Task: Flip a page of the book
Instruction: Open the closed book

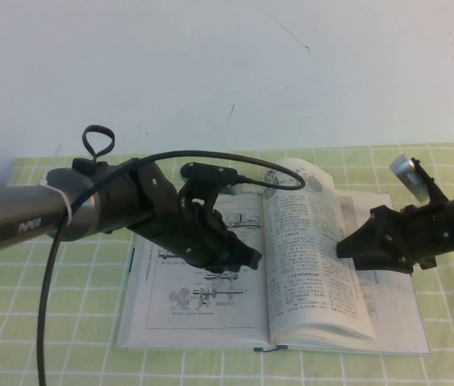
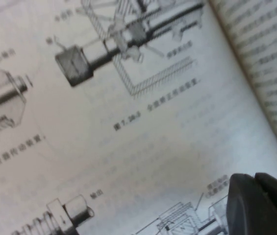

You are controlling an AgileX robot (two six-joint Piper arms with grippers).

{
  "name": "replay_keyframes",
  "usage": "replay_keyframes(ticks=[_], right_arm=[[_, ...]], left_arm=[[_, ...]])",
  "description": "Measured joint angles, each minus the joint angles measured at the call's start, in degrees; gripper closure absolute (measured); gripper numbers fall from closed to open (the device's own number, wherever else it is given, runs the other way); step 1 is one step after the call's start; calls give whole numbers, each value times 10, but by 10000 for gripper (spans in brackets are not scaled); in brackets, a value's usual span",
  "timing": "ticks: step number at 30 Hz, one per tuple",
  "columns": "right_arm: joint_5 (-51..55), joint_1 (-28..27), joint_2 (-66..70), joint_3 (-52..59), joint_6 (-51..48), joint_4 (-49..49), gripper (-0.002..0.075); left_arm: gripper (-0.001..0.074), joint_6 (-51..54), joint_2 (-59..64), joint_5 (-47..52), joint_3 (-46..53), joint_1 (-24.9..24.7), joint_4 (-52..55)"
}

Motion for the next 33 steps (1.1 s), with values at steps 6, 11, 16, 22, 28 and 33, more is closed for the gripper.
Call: replay_keyframes(ticks=[6, 11, 16, 22, 28, 33], right_arm=[[2, 0, 0, 0, -6, 16, 371], [4, 0, 0, 0, -9, 20, 371], [22, 0, 0, 0, -24, 43, 374], [36, 1, 0, 0, -38, 69, 377], [43, 1, 0, 0, -39, 70, 378], [47, 1, 0, 0, -40, 72, 380]], left_arm=[[739, 2, -25, -4, 3, 0, 5], [739, 2, -39, -4, 4, 0, 5], [739, 2, -52, -4, 4, 0, 5], [739, 2, -61, -3, 4, 0, -6], [739, 2, -68, 1, 4, 0, -6], [739, 2, -74, 5, 4, 0, -6]])
